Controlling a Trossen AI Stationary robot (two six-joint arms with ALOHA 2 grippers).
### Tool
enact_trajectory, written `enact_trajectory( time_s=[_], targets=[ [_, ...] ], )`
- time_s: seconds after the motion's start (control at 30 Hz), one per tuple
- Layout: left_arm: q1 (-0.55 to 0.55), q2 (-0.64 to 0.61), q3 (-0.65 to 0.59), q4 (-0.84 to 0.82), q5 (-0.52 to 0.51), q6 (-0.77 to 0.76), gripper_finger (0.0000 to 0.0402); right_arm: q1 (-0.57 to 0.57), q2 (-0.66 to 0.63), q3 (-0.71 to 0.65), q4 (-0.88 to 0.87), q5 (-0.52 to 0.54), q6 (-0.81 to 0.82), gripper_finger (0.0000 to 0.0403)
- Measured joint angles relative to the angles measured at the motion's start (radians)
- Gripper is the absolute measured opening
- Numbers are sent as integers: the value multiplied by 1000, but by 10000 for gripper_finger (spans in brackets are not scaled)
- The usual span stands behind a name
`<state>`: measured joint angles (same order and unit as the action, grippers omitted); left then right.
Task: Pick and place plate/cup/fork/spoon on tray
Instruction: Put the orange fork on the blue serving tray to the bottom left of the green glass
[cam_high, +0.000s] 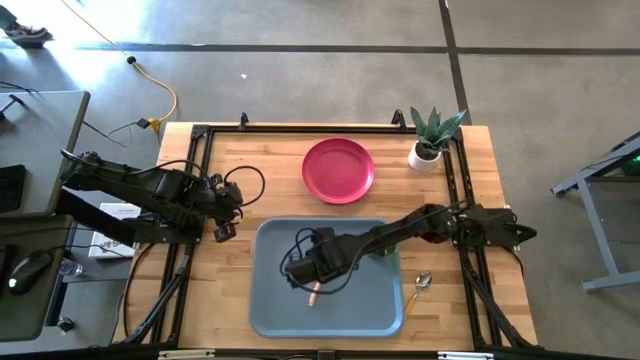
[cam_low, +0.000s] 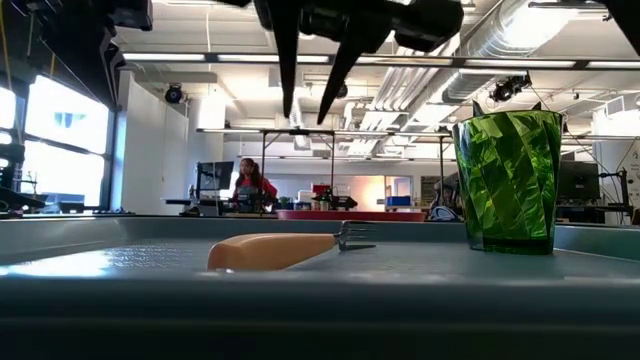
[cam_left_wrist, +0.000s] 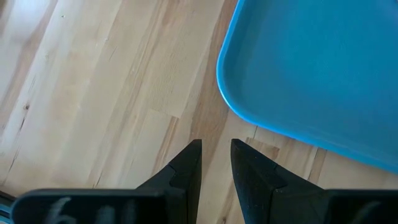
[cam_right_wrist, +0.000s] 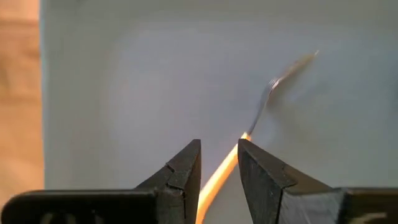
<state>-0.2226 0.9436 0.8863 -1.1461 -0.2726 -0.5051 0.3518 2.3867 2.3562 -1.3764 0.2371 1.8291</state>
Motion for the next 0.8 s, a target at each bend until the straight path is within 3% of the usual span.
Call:
enact_trajectory(
  time_s=[0.43,0.57,0.8],
  targets=[
    [0,0,0,-1,0,29,76,-33,7,-16,-38,-17,83,94],
    [0,0,0,-1,0,42,76,-33,7,-5,-31,-46,35,94],
    [0,0,0,1,-3,70,76,-22,-58,-2,-84,108,10,94]
  ],
)
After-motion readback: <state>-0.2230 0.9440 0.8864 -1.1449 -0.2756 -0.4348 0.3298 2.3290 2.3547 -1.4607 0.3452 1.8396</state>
